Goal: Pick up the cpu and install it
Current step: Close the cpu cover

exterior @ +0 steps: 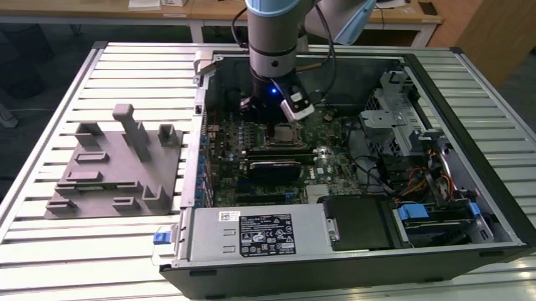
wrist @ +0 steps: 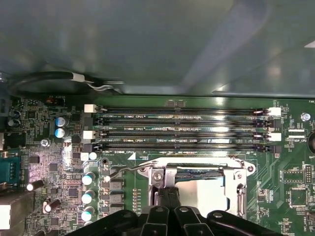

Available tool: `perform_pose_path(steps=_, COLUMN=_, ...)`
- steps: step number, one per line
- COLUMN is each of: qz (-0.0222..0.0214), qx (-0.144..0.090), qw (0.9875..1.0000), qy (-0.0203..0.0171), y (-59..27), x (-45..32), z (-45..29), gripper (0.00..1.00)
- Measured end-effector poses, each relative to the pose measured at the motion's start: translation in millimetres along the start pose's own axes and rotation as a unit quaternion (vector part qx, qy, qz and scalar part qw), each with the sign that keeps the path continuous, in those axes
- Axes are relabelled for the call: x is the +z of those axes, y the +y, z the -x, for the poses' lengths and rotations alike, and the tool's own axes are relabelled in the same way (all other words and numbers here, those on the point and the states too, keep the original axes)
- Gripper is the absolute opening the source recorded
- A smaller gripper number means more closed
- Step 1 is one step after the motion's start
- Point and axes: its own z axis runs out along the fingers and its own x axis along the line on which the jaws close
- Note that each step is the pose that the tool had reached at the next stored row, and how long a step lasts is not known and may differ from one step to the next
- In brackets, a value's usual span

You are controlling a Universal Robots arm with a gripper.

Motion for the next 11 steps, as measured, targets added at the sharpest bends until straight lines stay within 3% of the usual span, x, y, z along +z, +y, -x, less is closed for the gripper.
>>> perform_pose_path(steps=11, qz=0.0000, qx=0.000, qw=1.0000, qy=0.0000, y=0.0, x=0.3, z=5.2, gripper=0.11)
